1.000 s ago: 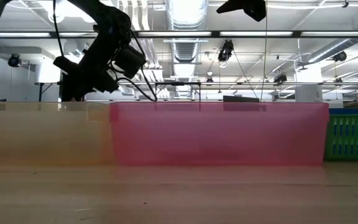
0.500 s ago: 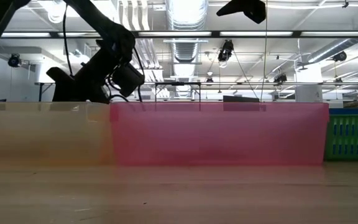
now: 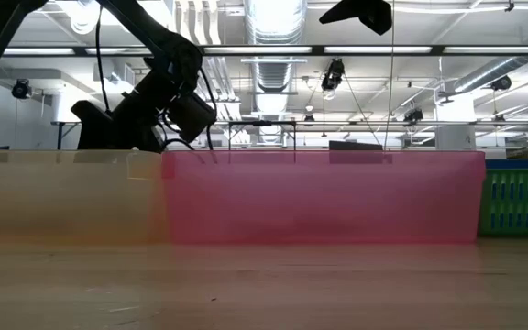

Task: Pick & Place Paint Supplies
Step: Put the pink paint bottle into the blue bin

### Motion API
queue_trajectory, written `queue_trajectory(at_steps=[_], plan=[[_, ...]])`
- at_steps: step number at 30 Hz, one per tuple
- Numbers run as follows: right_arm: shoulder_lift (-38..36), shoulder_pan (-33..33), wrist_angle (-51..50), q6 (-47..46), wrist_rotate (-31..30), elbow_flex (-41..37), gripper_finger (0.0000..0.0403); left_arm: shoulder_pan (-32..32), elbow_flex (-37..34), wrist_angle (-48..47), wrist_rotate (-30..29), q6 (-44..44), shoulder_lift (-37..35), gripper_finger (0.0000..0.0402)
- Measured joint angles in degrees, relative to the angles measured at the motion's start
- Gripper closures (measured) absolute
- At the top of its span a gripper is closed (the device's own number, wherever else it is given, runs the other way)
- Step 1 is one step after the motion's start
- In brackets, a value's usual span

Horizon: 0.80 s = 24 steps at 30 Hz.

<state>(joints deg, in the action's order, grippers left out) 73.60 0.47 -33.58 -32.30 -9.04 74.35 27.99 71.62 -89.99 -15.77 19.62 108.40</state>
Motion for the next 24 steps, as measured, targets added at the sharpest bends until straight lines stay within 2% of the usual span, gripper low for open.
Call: queue_trajectory(at_steps=[3,9,11,15,17,24], plan=[[0.00,0.00,-0.02,0.17,0.00,0.00,0.0216,0.02,0.92,-0.03,-0.12,0.00,-0.24,0.0167],[-0.01,0.00,0.00,0.14,0.01,-0.23,0.0216,0.02,4.21,-0.03,0.06,-0.95,-0.42,0.0162],[-0.02,0.00,-0.02,0.01,0.02,-0.48,0.0216,0.44,5.39,0.16,3.20,-4.70,-0.44,0.0161],[-0.02,0.02,0.03,-0.58,0.04,-1.10,0.0216,4.14,5.39,6.32,15.64,-23.54,-1.57,0.0161],[-0.02,0.02,-0.06,-1.25,0.06,-1.54,0.0216,6.16,3.62,11.07,18.73,-35.70,-3.88,0.0161],[-0.04,0.13,-0.04,-2.41,0.63,-2.44,0.0216,8.36,-6.39,27.07,14.65,-76.05,-19.02,0.0160]])
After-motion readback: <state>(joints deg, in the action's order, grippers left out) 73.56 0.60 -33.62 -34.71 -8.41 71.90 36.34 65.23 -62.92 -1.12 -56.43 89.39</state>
